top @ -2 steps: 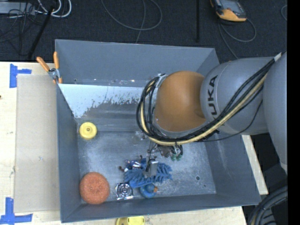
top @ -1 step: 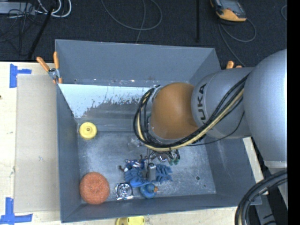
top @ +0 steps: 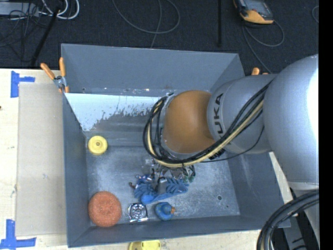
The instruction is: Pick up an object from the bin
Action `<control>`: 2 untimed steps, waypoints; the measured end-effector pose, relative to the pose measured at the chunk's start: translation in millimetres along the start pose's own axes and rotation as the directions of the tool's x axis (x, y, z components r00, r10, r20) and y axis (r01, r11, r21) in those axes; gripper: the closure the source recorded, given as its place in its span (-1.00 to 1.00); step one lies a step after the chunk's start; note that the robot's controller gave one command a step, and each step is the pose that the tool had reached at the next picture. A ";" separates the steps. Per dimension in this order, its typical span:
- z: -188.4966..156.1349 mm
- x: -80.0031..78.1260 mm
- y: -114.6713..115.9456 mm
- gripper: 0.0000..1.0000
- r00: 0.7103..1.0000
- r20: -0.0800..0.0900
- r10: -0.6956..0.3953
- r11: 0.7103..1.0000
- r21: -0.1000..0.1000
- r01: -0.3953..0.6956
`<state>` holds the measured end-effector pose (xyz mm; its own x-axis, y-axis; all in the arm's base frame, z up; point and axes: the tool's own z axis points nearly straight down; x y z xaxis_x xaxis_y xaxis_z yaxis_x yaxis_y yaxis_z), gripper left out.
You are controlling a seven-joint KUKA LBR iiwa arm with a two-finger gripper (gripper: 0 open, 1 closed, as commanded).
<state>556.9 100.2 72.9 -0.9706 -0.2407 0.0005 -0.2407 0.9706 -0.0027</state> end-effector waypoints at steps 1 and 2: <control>0.0 0.0 -0.1 1.00 1.000 0.000 0.001 1.000 0.000 -0.001; -4.9 1.0 0.0 1.00 1.000 -0.002 0.002 1.000 -0.001 -0.002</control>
Offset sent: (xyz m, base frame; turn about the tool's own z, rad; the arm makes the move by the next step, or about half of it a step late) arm 0.0001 0.0000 0.0504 0.0000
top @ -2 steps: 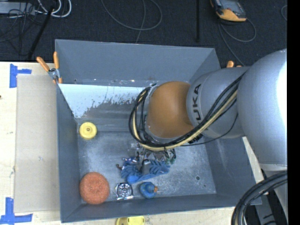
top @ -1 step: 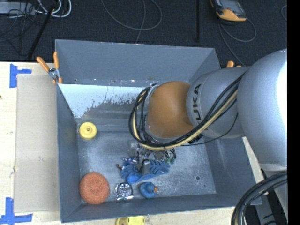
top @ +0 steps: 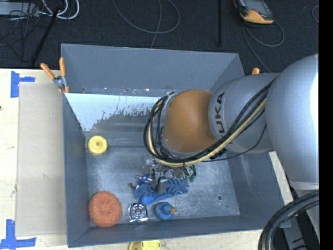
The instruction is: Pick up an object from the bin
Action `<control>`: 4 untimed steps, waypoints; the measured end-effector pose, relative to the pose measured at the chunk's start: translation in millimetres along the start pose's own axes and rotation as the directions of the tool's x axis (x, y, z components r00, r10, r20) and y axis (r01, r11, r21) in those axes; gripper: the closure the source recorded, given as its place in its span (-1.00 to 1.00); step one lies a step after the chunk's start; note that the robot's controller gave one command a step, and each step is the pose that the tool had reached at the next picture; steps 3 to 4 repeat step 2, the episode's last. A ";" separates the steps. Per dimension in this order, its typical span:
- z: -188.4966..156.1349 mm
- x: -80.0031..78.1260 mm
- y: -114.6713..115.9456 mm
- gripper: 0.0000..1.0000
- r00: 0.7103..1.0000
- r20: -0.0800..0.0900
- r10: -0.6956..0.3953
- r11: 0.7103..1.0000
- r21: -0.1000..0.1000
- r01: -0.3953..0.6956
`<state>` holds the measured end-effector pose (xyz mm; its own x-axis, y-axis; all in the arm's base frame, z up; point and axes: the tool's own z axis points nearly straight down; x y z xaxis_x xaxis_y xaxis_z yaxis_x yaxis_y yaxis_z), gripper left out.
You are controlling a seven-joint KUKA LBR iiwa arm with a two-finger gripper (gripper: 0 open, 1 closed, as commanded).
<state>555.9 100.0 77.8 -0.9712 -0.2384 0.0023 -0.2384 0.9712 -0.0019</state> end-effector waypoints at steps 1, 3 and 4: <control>-13.2 -0.1 0.6 1.00 1.000 0.002 0.000 1.000 -0.001 0.000; -22.1 0.0 1.1 1.00 1.000 0.000 0.000 1.000 -0.002 0.000; -22.1 0.0 1.1 1.00 1.000 0.000 0.000 1.000 -0.002 0.000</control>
Offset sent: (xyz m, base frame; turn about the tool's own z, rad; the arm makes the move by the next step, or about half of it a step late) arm 0.0001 -0.0001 0.0900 0.0000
